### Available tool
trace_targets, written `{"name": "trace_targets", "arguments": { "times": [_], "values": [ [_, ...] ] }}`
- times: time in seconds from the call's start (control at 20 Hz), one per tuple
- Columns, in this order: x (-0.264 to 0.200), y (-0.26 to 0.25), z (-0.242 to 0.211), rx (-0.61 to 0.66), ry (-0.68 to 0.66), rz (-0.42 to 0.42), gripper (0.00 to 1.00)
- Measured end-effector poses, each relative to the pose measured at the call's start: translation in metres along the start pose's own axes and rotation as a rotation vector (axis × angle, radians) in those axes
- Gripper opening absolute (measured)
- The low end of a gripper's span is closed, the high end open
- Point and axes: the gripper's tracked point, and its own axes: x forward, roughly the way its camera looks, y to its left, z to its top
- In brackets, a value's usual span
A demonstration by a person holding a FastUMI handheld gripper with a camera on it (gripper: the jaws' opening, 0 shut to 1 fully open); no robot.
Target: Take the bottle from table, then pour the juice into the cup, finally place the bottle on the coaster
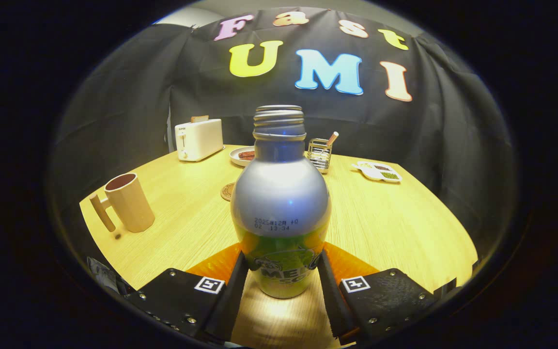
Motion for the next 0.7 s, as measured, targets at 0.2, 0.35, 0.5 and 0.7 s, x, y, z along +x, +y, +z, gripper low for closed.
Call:
{"name": "trace_targets", "arguments": {
  "times": [0.2,0.35,0.5,0.7],
  "values": [
    [-0.004,0.009,0.022,-0.089,-0.001,0.015,0.73],
    [-0.006,0.016,0.033,-0.173,0.008,0.002,0.73],
    [-0.007,0.028,0.042,-0.235,0.022,0.012,0.73],
    [-0.007,0.047,0.056,-0.313,0.023,0.019,0.73]
  ]
}}
